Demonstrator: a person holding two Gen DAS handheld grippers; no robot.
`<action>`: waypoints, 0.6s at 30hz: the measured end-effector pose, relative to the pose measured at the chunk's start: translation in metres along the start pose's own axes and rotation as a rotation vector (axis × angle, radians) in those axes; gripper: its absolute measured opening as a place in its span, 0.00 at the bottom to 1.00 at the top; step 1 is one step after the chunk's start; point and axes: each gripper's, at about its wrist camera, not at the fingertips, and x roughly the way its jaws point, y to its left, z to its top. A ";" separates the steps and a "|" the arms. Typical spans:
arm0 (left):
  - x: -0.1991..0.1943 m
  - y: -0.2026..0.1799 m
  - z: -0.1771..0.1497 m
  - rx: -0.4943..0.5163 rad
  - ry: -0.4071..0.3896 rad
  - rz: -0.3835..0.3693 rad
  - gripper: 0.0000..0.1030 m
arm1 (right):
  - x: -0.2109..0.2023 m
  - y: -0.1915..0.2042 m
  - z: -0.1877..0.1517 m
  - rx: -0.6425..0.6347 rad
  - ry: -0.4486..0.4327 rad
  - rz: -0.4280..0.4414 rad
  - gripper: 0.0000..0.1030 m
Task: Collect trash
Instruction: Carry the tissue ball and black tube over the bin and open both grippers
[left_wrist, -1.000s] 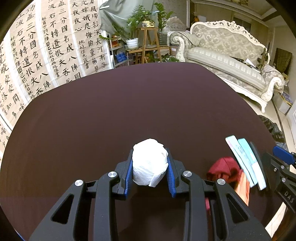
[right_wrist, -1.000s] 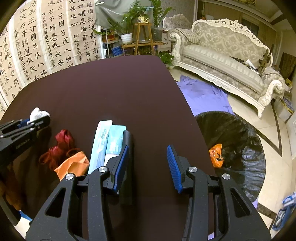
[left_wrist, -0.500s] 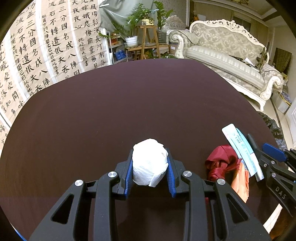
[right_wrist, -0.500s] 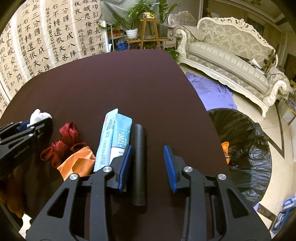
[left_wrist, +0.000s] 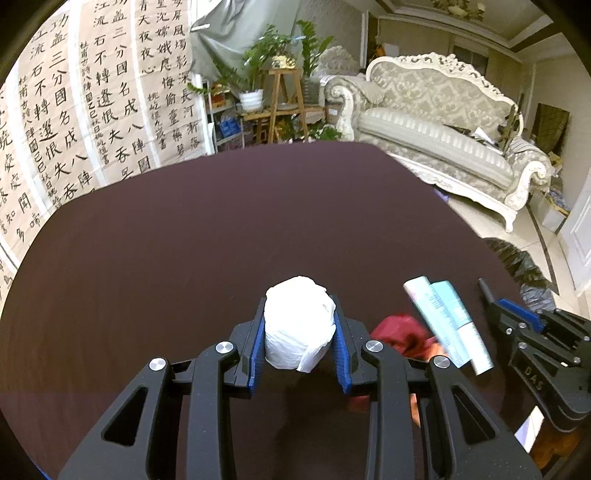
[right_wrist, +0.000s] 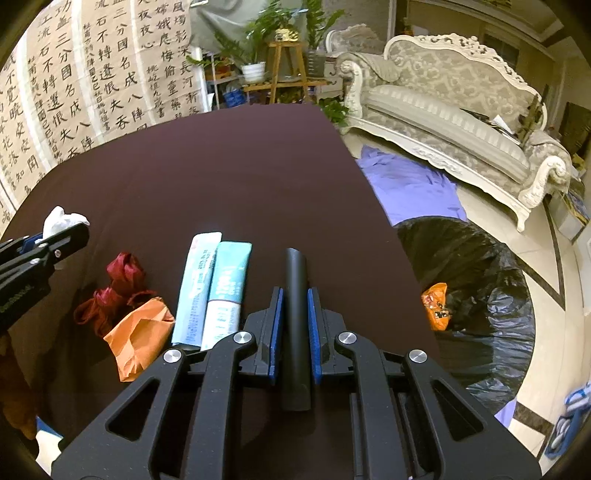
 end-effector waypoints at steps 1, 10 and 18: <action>-0.001 -0.003 0.002 0.003 -0.006 -0.006 0.31 | -0.002 -0.003 0.000 0.007 -0.006 -0.004 0.12; -0.012 -0.053 0.020 0.081 -0.059 -0.093 0.31 | -0.019 -0.052 0.002 0.093 -0.055 -0.079 0.12; -0.008 -0.116 0.032 0.172 -0.085 -0.182 0.31 | -0.029 -0.105 -0.001 0.187 -0.088 -0.164 0.12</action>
